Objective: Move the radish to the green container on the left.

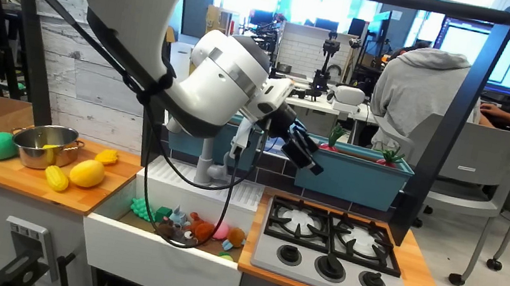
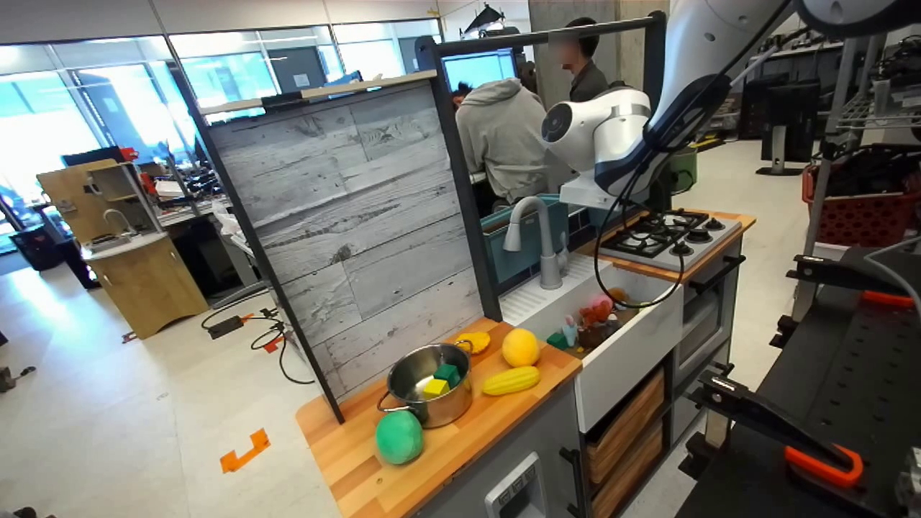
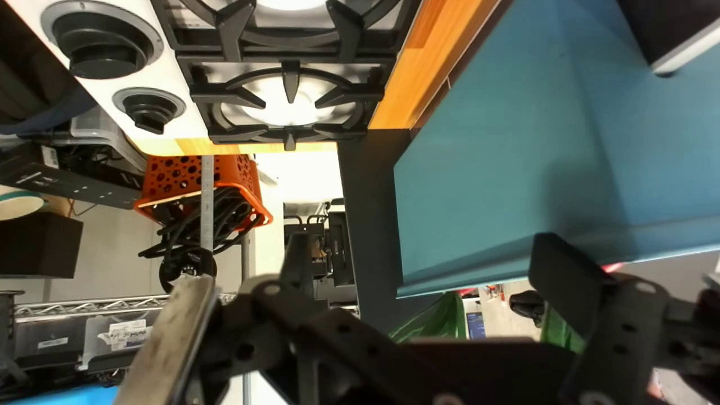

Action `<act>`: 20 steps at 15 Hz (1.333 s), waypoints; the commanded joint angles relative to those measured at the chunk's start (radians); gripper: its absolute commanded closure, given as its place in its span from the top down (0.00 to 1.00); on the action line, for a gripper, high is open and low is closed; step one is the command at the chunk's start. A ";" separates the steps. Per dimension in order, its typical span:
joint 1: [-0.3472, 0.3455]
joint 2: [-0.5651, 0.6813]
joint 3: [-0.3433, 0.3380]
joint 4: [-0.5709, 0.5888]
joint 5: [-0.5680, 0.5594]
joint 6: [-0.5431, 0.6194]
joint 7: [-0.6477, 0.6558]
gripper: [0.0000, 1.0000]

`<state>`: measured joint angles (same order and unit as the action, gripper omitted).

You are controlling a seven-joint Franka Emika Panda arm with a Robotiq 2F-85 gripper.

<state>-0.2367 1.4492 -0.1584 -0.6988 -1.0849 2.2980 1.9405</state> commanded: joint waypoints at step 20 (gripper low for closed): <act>0.137 0.004 -0.216 0.026 -0.265 0.079 0.421 1.00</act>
<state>-0.1005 1.3663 -0.2981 -0.8052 -1.2817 2.3766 2.2604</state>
